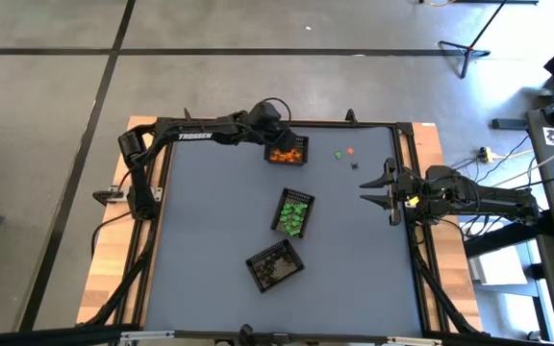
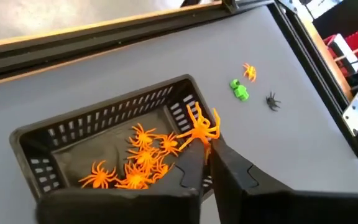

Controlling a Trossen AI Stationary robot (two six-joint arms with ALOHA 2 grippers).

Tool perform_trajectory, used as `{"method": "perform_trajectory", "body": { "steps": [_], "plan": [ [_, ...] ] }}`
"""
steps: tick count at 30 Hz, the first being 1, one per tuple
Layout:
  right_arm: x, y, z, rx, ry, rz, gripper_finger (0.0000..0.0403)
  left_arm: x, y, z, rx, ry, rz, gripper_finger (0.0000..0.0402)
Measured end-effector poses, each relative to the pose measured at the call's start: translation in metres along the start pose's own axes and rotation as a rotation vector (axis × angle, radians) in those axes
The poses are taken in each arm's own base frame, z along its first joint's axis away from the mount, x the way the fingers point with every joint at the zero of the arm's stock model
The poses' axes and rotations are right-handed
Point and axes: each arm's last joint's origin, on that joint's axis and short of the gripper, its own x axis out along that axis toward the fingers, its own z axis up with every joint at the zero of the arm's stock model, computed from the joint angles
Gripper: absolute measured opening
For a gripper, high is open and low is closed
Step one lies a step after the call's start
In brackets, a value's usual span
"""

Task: Sort Halloween decoration
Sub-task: Put the orange spider toy into the top black bin, then put the black spider toy into the bottom black bin

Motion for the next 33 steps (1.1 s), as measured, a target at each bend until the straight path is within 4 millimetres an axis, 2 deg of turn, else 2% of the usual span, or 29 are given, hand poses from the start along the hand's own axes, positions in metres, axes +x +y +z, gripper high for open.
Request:
{"method": "perform_trajectory", "body": {
  "steps": [4,11,14,21,26,33],
  "plan": [
    [0.000,0.000,0.000,0.000,0.000,0.000,0.0127,0.000,0.000,-0.001,0.000,-0.005,0.014,0.0059],
    [0.000,0.000,0.000,0.000,0.000,0.000,0.0127,0.000,0.005,-0.003,-0.021,0.032,0.054,0.0163],
    [0.000,0.000,0.000,0.000,0.000,0.000,0.0127,-0.006,0.005,-0.004,-0.044,0.048,0.070,0.0192],
    [0.000,0.000,0.000,0.000,0.000,0.000,0.0127,-0.037,-0.008,-0.006,-0.011,0.106,0.064,0.0193],
    [0.000,0.000,0.000,0.000,0.000,0.000,0.0127,-0.068,-0.031,-0.009,0.037,0.141,-0.069,0.0189],
    [0.000,0.000,0.000,0.000,0.000,0.000,0.0127,-0.116,-0.061,-0.022,0.241,0.147,-0.205,0.0189]
  ]
}}
